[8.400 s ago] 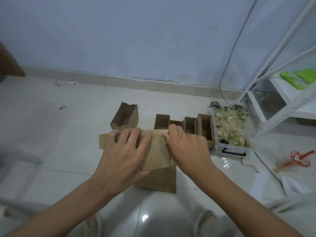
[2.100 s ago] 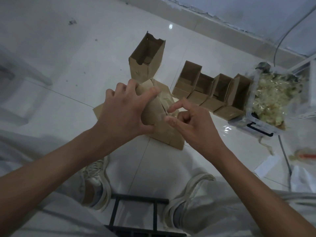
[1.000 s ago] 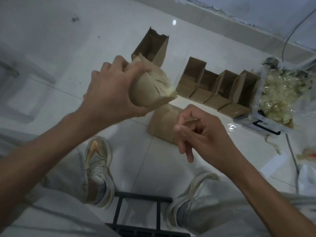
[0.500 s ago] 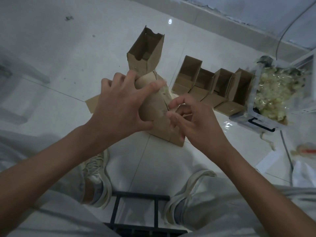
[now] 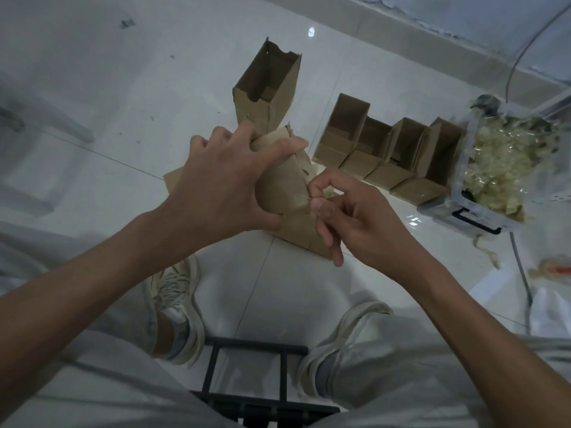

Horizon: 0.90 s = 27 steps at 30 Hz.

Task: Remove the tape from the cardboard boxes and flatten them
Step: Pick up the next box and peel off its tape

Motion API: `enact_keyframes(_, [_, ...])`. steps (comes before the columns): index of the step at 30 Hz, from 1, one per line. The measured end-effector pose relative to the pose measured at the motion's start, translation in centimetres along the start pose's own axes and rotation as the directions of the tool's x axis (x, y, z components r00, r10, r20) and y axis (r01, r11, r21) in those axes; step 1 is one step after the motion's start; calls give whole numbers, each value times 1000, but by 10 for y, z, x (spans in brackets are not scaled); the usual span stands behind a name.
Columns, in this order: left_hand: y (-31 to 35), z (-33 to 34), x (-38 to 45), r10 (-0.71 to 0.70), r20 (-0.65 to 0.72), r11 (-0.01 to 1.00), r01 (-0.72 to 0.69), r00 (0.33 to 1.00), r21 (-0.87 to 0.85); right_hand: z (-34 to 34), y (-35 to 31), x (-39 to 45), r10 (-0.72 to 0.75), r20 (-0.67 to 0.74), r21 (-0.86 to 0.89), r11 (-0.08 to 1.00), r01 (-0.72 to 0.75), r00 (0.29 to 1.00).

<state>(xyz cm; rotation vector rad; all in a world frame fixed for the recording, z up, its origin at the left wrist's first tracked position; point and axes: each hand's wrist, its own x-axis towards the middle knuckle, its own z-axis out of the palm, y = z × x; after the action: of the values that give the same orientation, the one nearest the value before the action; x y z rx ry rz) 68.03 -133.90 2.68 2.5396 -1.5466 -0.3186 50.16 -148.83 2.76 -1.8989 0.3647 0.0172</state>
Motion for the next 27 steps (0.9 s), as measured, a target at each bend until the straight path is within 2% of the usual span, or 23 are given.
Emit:
enact_keyframes(7, [-1,0,-1,-18,106,975,42,994,-219,6,6,-3,-219,-57,-194,960,204,974])
enact_keyframes(16, [-8,-2,2,26,205,896,68,979,-439,6,9,-1,-357,-111,-430,859,279,927])
enact_keyframes(20, [-13,-1,5,98,288,815,89,953,-573,7,5,-4,-372,-111,-463,840,284,922])
enact_keyframes(23, [-17,0,7,136,363,728,155,922,-668,8,-1,-8,-391,-119,-433,848,307,913])
enact_keyframes(27, [-20,3,7,137,394,657,214,909,-723,8,-3,-7,-356,-142,-358,888,288,924])
